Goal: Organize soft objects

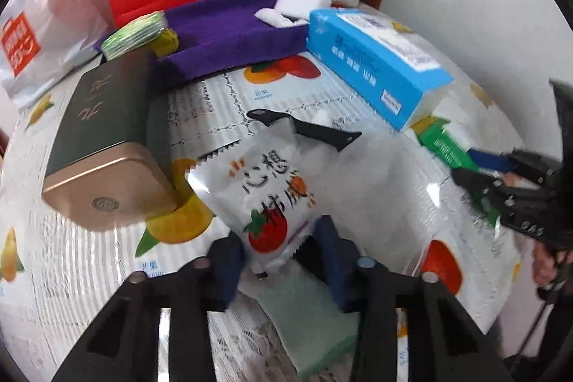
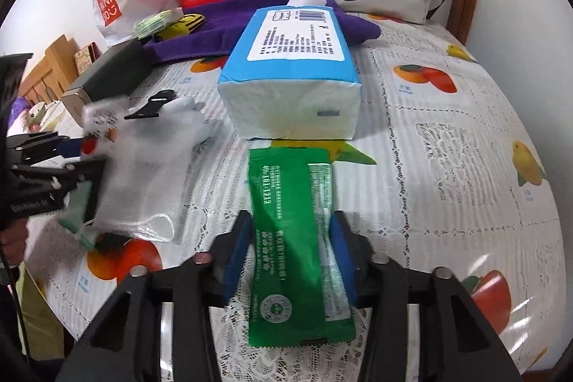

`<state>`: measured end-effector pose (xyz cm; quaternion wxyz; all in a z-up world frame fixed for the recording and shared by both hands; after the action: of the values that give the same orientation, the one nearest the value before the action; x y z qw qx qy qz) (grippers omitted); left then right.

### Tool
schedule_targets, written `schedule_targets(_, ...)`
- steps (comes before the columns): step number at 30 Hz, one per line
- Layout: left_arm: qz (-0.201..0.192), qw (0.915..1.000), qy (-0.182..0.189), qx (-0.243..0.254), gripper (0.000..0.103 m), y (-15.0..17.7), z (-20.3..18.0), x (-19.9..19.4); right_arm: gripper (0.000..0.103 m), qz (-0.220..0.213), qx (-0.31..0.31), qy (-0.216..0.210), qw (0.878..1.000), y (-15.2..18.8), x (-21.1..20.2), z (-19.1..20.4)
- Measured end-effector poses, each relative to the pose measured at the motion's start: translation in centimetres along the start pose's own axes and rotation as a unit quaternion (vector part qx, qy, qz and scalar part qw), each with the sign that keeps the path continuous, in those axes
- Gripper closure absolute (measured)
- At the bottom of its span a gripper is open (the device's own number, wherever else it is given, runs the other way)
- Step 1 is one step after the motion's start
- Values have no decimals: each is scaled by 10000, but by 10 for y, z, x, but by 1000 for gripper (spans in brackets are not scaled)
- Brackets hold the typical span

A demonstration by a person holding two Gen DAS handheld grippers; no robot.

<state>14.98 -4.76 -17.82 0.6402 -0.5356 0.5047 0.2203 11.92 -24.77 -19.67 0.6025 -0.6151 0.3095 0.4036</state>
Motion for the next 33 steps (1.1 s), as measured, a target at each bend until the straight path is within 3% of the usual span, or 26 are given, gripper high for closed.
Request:
schedule_targets(3,-75,9998,7,-204,78,4,7,-11,65,4,-30,-14,10000,2,-2,1)
schedule_targets(14,4,9956,-155,-929,78,45,47,-30,65,27,-129,-76,9999,10,-8,12)
schedule_targets(19,25,9947,-225,-1002,78,54,53,-30,65,45,-162,-73,9998,11,-7,14)
schedule_targets(23,-65,9955,-320,-885,61,49,49,-29,65,66,-173,-61,9998,10,-6,15)
schedule_targets(26,-219,9959,-336,-808,61,43,45,-30,65,82,-170,-68,9998,9,-5,15)
schedule_targets(28,-235,9961,-261,-806,71,41,45,-28,65,78,-144,-77,9998,9,-5,14)
schedule_targets(29,-220,9964,-220,-793,86,40,44,-27,65,70,-132,-80,9999,9,-5,14)
schedule_targets(30,-195,9964,-212,-803,92,41,45,-25,65,59,-132,-78,9999,9,-6,14)
schedule_targets(33,-209,9957,-221,-877,96,44,47,-26,69,17,-199,-23,9998,11,-7,15)
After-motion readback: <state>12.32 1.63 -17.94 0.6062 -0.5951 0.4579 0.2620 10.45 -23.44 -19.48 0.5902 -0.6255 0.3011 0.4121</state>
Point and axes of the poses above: each gripper's, at about its wrist camera, not at the fingertips, and x roughly the way its jaws point, z to its left, y to its underside, the point moved 3 cm from there along x, roughly the way its jaws point, and after that the axes turned 5 degrees about z, right-handed, at the moved point
